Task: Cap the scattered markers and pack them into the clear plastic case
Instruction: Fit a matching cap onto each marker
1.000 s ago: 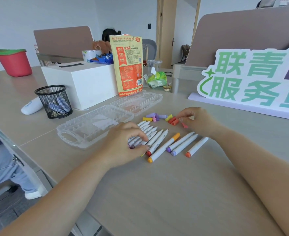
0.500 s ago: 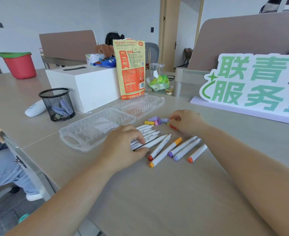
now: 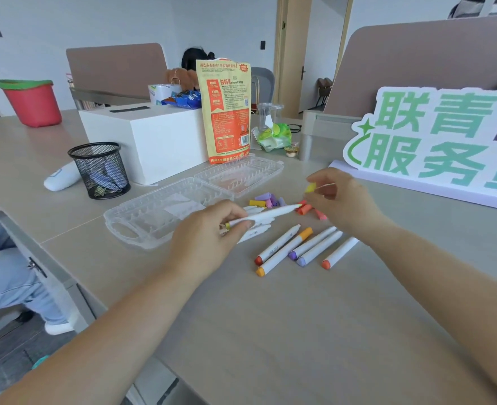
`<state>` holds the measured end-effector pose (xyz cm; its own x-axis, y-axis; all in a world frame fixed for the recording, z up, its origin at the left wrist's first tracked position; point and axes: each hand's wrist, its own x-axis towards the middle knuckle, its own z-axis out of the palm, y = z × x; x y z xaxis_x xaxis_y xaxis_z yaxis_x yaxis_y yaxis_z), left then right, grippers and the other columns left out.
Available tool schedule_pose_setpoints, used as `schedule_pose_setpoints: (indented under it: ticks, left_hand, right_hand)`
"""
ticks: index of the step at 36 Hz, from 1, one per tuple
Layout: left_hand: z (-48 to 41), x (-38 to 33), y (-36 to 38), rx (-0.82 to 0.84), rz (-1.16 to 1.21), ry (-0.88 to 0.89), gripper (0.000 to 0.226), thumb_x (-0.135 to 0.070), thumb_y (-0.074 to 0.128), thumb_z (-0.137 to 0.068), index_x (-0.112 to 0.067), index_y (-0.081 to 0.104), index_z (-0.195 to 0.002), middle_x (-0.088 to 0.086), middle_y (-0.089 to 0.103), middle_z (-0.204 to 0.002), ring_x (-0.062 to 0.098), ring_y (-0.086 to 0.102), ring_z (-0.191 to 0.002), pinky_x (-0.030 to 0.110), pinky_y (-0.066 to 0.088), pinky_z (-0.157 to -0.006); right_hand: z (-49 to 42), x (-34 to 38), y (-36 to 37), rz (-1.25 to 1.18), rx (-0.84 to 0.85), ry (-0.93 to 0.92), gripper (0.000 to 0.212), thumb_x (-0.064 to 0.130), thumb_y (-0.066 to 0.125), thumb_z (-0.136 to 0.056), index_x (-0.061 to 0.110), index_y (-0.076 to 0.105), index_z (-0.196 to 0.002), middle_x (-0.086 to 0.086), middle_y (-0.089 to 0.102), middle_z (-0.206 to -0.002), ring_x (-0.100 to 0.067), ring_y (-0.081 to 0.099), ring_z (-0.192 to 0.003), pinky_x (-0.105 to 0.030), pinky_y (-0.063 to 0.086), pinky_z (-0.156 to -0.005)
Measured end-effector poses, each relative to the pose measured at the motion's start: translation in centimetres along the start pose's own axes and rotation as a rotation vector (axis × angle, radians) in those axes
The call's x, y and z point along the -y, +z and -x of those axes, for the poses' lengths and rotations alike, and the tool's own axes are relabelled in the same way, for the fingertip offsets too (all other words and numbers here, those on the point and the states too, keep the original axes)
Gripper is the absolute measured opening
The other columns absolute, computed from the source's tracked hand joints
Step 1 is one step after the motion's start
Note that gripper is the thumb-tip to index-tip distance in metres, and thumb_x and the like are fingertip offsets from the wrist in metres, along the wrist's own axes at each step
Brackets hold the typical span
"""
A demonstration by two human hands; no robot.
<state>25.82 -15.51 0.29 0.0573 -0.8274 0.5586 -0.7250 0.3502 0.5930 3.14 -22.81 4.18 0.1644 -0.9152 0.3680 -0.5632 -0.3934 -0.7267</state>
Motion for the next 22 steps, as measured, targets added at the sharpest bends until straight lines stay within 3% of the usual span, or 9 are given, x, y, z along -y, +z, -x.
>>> schedule_pose_setpoints:
  ticks: [2, 5, 8, 11, 15, 17, 19, 22]
  left_hand:
    - [0.1, -0.2, 0.0, -0.003, 0.028, -0.002, 0.012, -0.033, 0.07, -0.083, -0.038, 0.061, -0.089, -0.027, 0.066, -0.08, 0.001, 0.06, -0.079, 0.034, 0.052, -0.075]
    - [0.2, -0.5, 0.0, 0.007, 0.064, -0.003, 0.015, -0.029, 0.072, -0.082, -0.039, 0.062, -0.084, -0.027, 0.064, -0.087, 0.001, 0.06, -0.077, 0.033, 0.052, -0.075]
    - [0.3, -0.8, -0.1, 0.012, 0.105, 0.013, 0.023, -0.023, 0.074, -0.081, -0.042, 0.061, -0.082, -0.024, 0.064, -0.091, 0.003, 0.06, -0.078, 0.034, 0.052, -0.076]
    - [0.4, -0.9, -0.3, 0.001, 0.149, 0.002, 0.027, -0.018, 0.075, -0.079, -0.041, 0.061, -0.082, -0.02, 0.066, -0.086, 0.007, 0.06, -0.078, 0.032, 0.052, -0.079]
    - [0.4, -1.0, -0.3, -0.016, 0.195, -0.015, 0.03, -0.016, 0.076, -0.078, -0.043, 0.061, -0.08, -0.019, 0.066, -0.086, 0.006, 0.061, -0.077, 0.024, 0.051, -0.077]
    - [0.4, -1.0, -0.3, -0.023, 0.229, -0.035, 0.028, -0.017, 0.076, -0.078, -0.041, 0.062, -0.079, -0.019, 0.066, -0.085, 0.006, 0.061, -0.076, 0.021, 0.049, -0.076]
    - [0.3, -0.9, -0.3, -0.036, 0.265, -0.039, 0.025, -0.016, 0.077, -0.078, -0.037, 0.063, -0.079, -0.018, 0.067, -0.082, 0.011, 0.064, -0.077, 0.023, 0.05, -0.075]
    - [0.2, -1.0, -0.4, -0.047, 0.31, -0.047, 0.025, -0.013, 0.076, -0.078, -0.035, 0.064, -0.079, -0.017, 0.068, -0.081, 0.014, 0.066, -0.078, 0.019, 0.048, -0.072]
  right_hand:
    - [1.8, 0.1, -0.8, -0.176, 0.014, 0.041, 0.025, 0.012, 0.065, -0.086, 0.025, 0.059, -0.107, 0.001, 0.071, -0.092, 0.004, 0.059, -0.064, -0.012, 0.038, -0.051]
    - [3.3, -0.3, -1.1, -0.276, -0.001, 0.08, 0.03, 0.005, 0.063, -0.084, 0.029, 0.059, -0.102, 0.004, 0.072, -0.093, -0.008, 0.065, -0.085, -0.018, 0.041, -0.055]
    - [3.4, -0.6, -0.6, -0.254, -0.016, 0.086, 0.033, 0.0, 0.058, -0.083, 0.028, 0.061, -0.1, 0.006, 0.067, -0.102, -0.008, 0.064, -0.095, -0.009, 0.04, -0.052]
    - [3.2, -0.8, 0.0, -0.239, -0.033, 0.081, 0.026, 0.003, 0.058, -0.085, 0.025, 0.064, -0.097, 0.009, 0.067, -0.104, -0.009, 0.062, -0.098, -0.015, 0.041, -0.06]
    - [3.2, -0.8, 0.2, -0.226, -0.045, 0.039, 0.021, 0.01, 0.063, -0.088, 0.027, 0.062, -0.101, 0.017, 0.066, -0.1, -0.006, 0.061, -0.097, -0.01, 0.043, -0.067]
    - [3.2, -0.9, 0.1, -0.264, -0.04, 0.025, 0.026, 0.011, 0.065, -0.087, 0.027, 0.06, -0.107, 0.015, 0.065, -0.109, -0.002, 0.062, -0.097, -0.005, 0.045, -0.07]
    - [3.2, -0.8, 0.1, -0.248, -0.024, 0.029, 0.027, 0.016, 0.068, -0.086, 0.025, 0.061, -0.111, 0.012, 0.065, -0.108, 0.004, 0.061, -0.091, 0.0, 0.041, -0.065]
    - [3.1, -1.0, 0.1, -0.226, 0.002, 0.017, 0.02, 0.014, 0.069, -0.085, 0.017, 0.069, -0.105, 0.009, 0.063, -0.115, 0.005, 0.064, -0.087, -0.003, 0.045, -0.07]
